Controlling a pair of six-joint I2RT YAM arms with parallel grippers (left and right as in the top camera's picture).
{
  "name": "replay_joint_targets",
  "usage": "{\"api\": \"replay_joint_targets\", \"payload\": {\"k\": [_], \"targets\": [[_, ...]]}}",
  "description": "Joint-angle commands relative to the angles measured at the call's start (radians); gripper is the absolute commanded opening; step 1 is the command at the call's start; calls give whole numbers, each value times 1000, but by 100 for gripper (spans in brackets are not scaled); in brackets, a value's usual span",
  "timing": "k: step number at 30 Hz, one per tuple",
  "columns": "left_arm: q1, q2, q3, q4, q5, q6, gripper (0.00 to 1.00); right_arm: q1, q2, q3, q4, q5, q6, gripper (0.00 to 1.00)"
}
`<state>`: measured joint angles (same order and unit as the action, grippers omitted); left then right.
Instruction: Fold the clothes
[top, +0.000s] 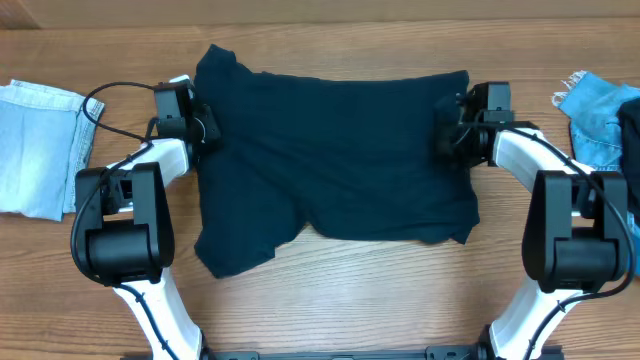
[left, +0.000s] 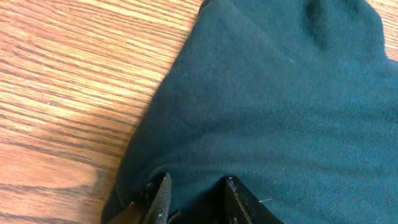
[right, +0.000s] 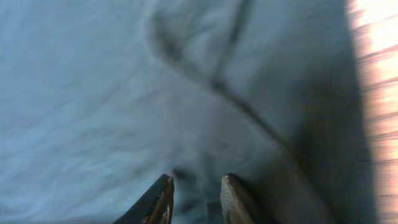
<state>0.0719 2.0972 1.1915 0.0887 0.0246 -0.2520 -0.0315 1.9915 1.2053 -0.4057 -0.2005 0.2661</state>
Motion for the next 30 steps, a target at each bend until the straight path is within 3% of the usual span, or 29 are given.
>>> {"api": "replay_joint_targets", "payload": {"k": [1, 6, 8, 14, 16, 18, 20, 22, 24, 27, 28, 30], "targets": [[-10, 29, -5, -29, 13, 20, 33, -38, 29, 1, -29, 288, 35, 25], [-10, 29, -5, -29, 13, 21, 33, -129, 29, 21, -103, 469, 52, 24], [-9, 29, -5, -29, 13, 20, 33, -160, 26, 45, -127, 454, 33, 34], [-8, 29, -5, -29, 13, 21, 33, -172, -20, 121, -148, 454, 22, 40], [-8, 29, -4, -29, 13, 21, 33, -172, -39, 160, -163, 449, 21, 49], [-8, 29, -3, -28, 13, 21, 35, -172, -56, 197, -195, 382, 11, 55], [-8, 29, 6, -29, 15, 40, 40, -162, -74, 221, -208, 190, -49, 60], [-8, 29, 29, -41, 26, 54, 43, -144, -77, 222, -164, -41, -62, 61], [-9, 29, 48, -63, 48, 53, 44, -121, -63, 222, -106, -147, -61, 54], [-13, 29, 60, -77, 97, 54, 58, -71, -50, 222, -89, -160, -61, 52], [-13, 25, 74, -95, 126, 61, 65, -58, -55, 222, -108, -161, -63, 59], [-8, -27, 129, -196, 153, 108, 80, -48, -74, 222, -156, -160, -90, 65]]}}
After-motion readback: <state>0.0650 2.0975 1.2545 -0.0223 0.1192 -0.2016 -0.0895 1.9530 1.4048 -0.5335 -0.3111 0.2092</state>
